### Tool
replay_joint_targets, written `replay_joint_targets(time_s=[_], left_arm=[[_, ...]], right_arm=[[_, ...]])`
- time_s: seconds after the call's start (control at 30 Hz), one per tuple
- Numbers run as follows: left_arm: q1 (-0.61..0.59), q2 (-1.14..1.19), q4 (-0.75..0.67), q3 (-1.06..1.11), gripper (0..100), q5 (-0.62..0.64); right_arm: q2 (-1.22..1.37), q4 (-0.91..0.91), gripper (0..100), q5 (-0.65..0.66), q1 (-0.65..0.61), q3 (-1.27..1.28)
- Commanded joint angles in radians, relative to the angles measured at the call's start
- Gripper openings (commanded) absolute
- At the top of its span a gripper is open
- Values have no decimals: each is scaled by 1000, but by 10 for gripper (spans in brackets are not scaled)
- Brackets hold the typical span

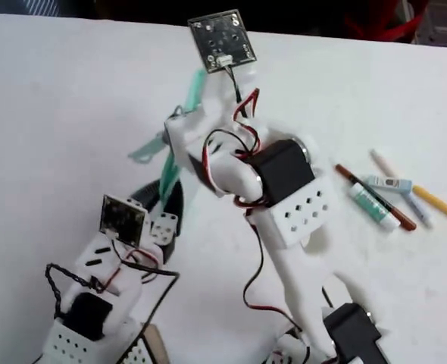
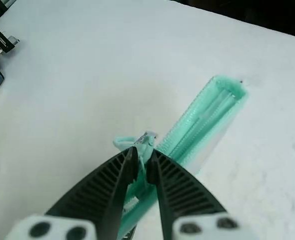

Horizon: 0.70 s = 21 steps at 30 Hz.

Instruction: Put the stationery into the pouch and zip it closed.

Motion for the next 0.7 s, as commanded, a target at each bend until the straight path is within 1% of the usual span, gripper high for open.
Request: replay_joint_targets(time_s=[0.0,0.17,0.3,0.43,0.53,0.67], left_arm=[[-24,-4,37,-101,20,-8],[-24,-4,41,-103,20,-8],[-24,-4,43,-104,20,-8],[-24,-5,52,-106,20,-8],[-24,-5,98,-143,20,-8],[-24,-5,157,-184,20,-9]], right_arm=[[-56,59,20,-6,-68,2],[-160,82,20,-12,-133,9],[-177,84,20,-12,-171,64],[-173,67,20,-12,-173,107],[-171,51,20,-11,-166,124],[-179,5,20,2,-104,146]])
